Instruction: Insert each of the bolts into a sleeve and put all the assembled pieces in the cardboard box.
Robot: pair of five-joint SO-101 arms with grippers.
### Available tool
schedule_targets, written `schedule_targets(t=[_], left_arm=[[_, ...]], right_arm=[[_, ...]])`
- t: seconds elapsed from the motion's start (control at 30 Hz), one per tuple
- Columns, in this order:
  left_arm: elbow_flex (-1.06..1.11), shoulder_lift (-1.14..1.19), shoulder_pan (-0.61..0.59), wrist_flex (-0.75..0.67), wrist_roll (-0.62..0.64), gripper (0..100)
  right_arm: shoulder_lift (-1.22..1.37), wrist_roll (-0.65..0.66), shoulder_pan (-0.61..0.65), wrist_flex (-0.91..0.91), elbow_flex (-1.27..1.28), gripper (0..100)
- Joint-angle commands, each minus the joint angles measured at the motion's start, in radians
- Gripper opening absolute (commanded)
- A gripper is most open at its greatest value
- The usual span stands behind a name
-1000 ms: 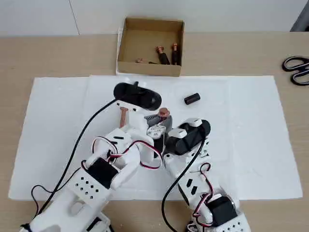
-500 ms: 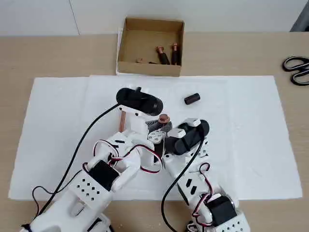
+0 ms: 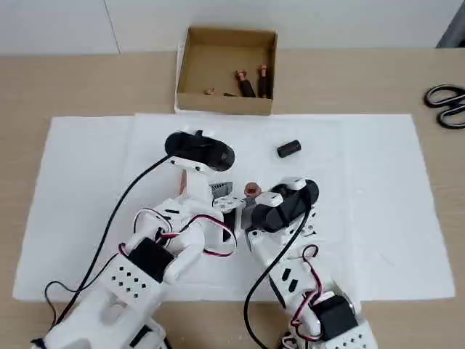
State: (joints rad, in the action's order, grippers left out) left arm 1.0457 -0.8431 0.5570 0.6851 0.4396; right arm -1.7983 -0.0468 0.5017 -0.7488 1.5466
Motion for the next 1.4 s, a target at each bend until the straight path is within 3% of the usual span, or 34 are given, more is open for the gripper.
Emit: schedule_targets(t=[0.0, 0.43, 0.7, 0.93, 1.07, 1.23, 1.37], left_arm=[[-0.047, -0.066, 0.003, 0.077, -0.009, 24], [-0.056, -0.281, -0.091, 0.13, -0.014, 25], [-0.015, -0.325, -0.292, 0.126, -0.014, 25], [0.019, -0.339, -0.342, 0.123, -0.014, 24], [0.058, -0.336, -0.344, 0.044, -0.014, 24], [0.108, -0.341, -0.344, -0.023, -0.014, 24], [0.105, -0.341, -0.344, -0.023, -0.014, 24]], right_arm=[[-0.016, -0.009, -0.004, 0.021, -0.044, 0.5], [-0.016, -0.009, -0.004, 0.021, -0.043, 0.5], [-0.016, -0.009, -0.007, 0.03, 0.009, 0.4], [-0.015, -0.003, -0.2, 0.022, 0.005, 0.4], [-0.015, 0.041, -0.331, 0.03, -0.011, 0.4], [0.019, 0.084, -0.351, 0.03, -0.157, 0.4], [0.248, 0.143, -0.351, 0.079, -0.358, 0.4]])
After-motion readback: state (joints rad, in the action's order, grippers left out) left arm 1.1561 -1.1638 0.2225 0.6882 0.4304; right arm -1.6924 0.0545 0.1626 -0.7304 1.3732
